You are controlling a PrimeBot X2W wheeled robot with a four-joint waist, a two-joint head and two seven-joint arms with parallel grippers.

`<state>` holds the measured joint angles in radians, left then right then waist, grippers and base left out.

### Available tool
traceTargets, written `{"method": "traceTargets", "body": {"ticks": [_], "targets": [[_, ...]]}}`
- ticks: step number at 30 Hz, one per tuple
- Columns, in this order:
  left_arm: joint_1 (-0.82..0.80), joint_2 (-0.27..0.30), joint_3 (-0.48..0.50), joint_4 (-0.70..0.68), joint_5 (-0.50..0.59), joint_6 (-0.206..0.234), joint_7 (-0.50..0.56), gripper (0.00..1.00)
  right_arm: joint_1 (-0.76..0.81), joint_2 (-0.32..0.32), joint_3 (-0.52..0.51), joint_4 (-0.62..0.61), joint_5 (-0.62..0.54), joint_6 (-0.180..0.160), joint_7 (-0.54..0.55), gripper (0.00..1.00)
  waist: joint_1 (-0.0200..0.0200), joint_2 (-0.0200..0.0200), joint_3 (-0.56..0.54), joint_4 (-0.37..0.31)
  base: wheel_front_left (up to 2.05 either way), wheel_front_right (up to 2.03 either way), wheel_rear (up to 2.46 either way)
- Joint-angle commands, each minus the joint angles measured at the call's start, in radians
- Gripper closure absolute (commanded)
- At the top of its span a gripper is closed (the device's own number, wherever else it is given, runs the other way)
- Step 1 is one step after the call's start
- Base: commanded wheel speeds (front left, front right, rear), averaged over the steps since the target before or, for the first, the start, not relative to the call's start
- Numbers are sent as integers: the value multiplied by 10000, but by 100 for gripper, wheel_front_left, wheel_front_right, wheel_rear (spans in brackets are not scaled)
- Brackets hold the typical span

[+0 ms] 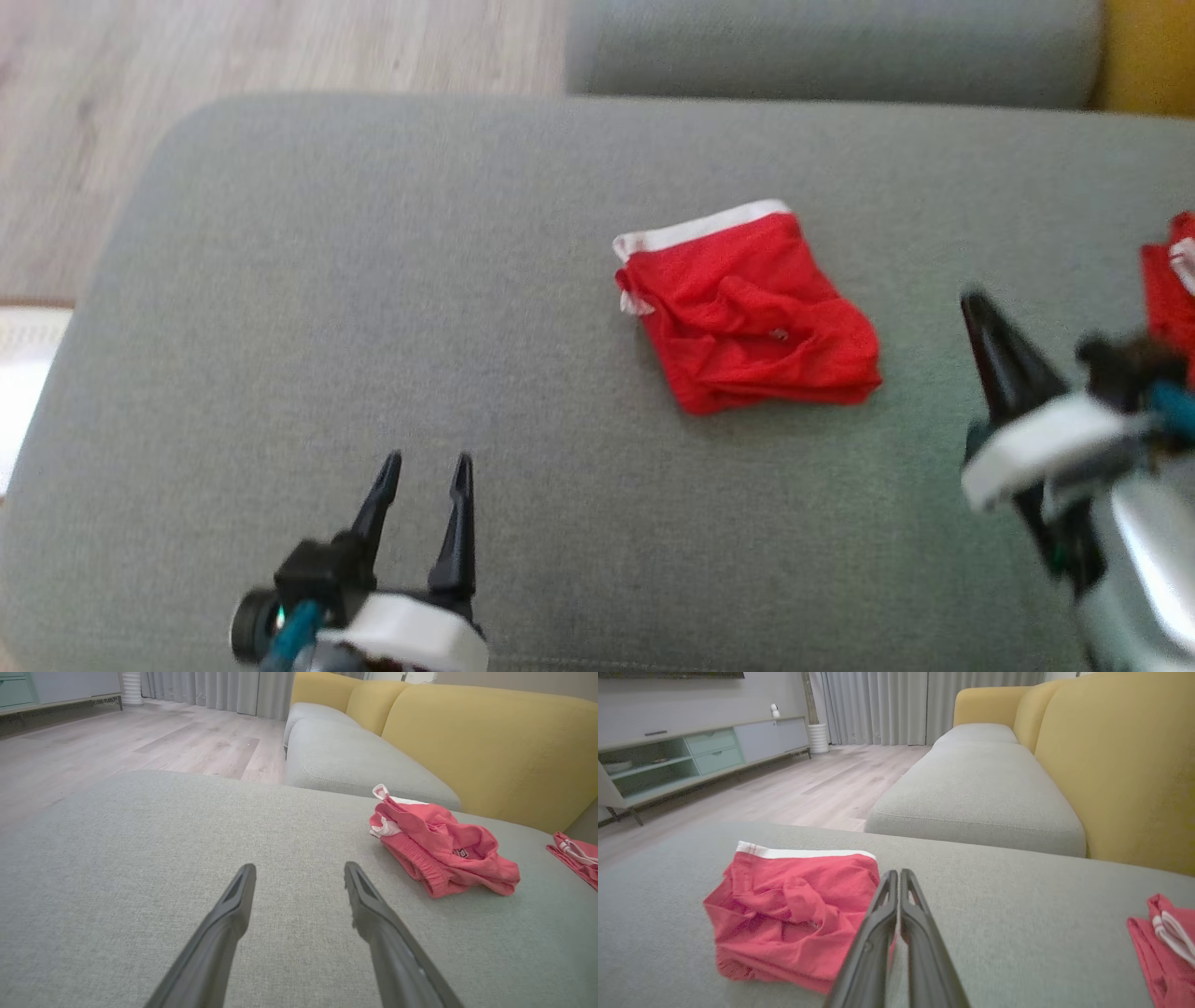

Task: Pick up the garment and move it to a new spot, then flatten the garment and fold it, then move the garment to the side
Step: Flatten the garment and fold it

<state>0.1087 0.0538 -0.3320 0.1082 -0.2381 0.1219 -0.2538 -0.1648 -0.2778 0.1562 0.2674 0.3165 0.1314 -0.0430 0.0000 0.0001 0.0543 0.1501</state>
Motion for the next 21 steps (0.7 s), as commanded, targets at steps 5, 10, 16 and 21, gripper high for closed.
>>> {"method": "traceTargets", "body": {"ticks": [5,10,16,21], "targets": [[-1215,-36,327,-128,230,-234,-80,0,-2175,-906,1173,630,200,-7,538,100,0,-1,1008,407,0,0,0],[-1669,-36,127,-11,146,-269,-80,0,-3229,-1265,2326,2159,495,-7,806,100,0,-1,1421,789,0,0,0],[-1782,-36,-91,41,-19,-136,-80,0,-3918,-1368,3320,3671,1022,-7,561,100,0,-1,1660,1054,0,0,0],[-1756,-36,-100,26,-89,-34,-80,0,-4185,-1467,4509,3841,1711,-7,240,100,0,-1,1667,1060,0,0,0]]}}
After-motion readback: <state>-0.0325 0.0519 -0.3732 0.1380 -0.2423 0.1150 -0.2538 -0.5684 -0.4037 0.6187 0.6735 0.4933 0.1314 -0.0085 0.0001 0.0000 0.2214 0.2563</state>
